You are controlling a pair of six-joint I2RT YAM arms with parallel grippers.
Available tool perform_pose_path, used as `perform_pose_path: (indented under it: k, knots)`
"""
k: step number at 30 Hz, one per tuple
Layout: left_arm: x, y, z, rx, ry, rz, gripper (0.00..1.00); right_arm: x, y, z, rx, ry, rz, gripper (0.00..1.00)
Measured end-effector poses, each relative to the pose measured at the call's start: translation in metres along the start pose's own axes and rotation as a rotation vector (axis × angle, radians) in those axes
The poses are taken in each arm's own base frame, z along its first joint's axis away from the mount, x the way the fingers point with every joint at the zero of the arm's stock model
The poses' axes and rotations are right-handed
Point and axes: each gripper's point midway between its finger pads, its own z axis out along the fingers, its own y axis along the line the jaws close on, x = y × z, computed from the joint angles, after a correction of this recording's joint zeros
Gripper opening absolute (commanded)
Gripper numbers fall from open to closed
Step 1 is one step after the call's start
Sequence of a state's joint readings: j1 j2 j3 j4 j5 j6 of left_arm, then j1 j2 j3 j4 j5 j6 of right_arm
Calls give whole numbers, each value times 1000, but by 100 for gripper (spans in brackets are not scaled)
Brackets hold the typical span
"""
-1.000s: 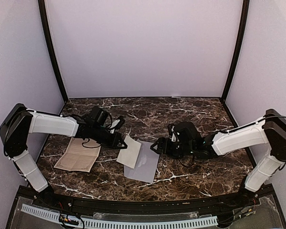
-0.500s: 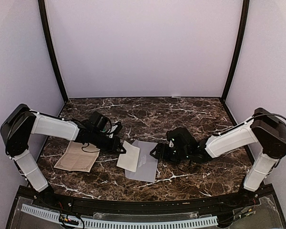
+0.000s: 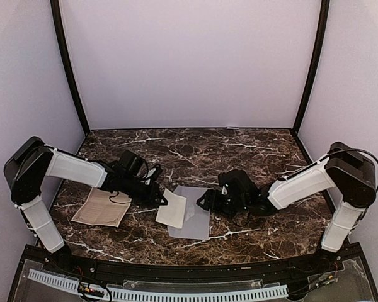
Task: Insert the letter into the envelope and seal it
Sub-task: Place the letter in the envelope.
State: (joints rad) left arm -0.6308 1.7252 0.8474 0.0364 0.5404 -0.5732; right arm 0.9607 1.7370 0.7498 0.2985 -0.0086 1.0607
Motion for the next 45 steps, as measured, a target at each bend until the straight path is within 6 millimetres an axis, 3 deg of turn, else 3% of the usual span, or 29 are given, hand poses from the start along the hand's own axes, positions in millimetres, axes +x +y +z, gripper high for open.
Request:
perform_pose_path:
  k: [36, 45]
  knots:
    - [4, -7, 16, 118, 7, -83, 0, 5, 15, 12, -78, 35, -3, 67]
    - [21, -19, 30, 118, 6, -116, 0, 9, 18, 12, -85, 45, -6, 66]
